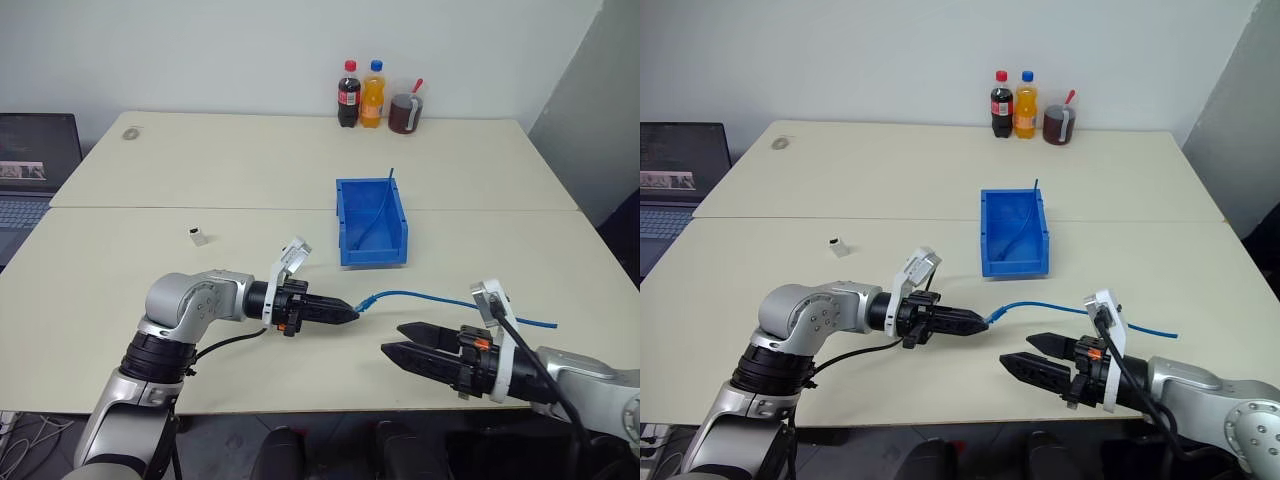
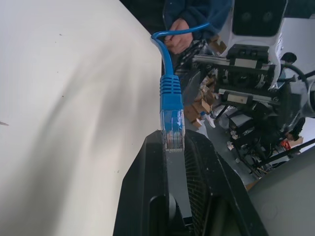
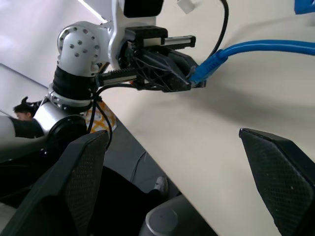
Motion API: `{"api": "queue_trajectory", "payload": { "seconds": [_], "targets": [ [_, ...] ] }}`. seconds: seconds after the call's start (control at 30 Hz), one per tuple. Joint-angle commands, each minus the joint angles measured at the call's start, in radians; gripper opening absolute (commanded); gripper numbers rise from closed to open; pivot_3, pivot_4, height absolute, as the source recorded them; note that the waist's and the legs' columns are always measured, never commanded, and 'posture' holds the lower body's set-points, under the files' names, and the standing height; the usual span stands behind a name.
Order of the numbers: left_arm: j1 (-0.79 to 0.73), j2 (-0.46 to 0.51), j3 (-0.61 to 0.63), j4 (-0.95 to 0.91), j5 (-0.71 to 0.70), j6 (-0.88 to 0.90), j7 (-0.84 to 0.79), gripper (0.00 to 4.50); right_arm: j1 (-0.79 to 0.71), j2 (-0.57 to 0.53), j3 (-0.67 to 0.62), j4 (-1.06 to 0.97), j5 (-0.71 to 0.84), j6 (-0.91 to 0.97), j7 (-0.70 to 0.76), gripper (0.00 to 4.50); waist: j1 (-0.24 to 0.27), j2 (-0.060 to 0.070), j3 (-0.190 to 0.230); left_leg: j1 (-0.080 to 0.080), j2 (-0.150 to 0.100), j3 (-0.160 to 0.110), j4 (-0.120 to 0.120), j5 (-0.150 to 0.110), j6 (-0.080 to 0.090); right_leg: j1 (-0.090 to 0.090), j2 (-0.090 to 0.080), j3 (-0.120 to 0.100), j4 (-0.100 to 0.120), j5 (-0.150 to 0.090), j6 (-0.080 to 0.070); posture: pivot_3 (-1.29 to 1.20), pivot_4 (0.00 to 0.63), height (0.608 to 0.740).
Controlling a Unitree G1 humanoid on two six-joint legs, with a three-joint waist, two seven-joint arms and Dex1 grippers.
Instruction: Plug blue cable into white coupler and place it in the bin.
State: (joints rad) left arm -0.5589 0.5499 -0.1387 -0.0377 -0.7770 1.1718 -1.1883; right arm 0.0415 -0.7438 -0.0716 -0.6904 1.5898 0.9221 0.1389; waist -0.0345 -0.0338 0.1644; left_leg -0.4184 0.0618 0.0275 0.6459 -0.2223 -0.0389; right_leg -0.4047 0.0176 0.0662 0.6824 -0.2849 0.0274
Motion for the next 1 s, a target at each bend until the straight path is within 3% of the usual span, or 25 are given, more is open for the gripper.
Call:
{"api": "queue_trajectory", "payload": {
  "seconds": [0.03, 0.57, 0.67, 1.0],
  "targets": [
    [-0.007, 0.013, 0.023, -0.057, -0.05, 0.021, -0.006, 0.2, -0.048, 0.057, 0.033, 0.01, -0.037, -0.048, 0.014, 4.5, 0.0, 0.0, 0.0, 0.0, 0.0, 0.0, 0.0, 0.0, 0.0, 0.0, 0.0, 0.0, 0.0, 0.0, 0.0, 0.0, 0.15, 0.74],
    [0.015, 0.039, 0.035, -0.102, -0.145, 0.09, 0.016, 0.2, -0.124, 0.125, 0.084, 0.054, 0.049, -0.061, 0.017, 4.5, 0.003, 0.0, 0.0, -0.001, 0.0, 0.001, -0.001, 0.0, 0.0, -0.001, 0.0, 0.001, -0.001, 0.0, 0.0, 0.0, 0.15, 0.74],
    [0.018, 0.04, 0.036, -0.104, -0.154, 0.095, 0.02, 0.2, -0.127, 0.119, 0.091, 0.058, 0.046, -0.056, 0.026, 4.03, 0.003, 0.0, 0.0, -0.001, 0.0, 0.0, -0.001, 0.0, 0.0, -0.001, 0.0, 0.002, -0.001, 0.0, 0.0, 0.0, 0.15, 0.74],
    [0.038, 0.046, 0.039, -0.123, -0.175, 0.098, 0.03, 0.2, -0.13, 0.102, 0.099, 0.06, 0.048, -0.039, 0.057, 1.73, 0.003, 0.0, 0.0, -0.001, 0.0, 0.001, -0.001, 0.0, 0.0, -0.001, 0.0, 0.002, -0.001, 0.0, 0.0, 0.0, 0.15, 0.74]
  ]
}}
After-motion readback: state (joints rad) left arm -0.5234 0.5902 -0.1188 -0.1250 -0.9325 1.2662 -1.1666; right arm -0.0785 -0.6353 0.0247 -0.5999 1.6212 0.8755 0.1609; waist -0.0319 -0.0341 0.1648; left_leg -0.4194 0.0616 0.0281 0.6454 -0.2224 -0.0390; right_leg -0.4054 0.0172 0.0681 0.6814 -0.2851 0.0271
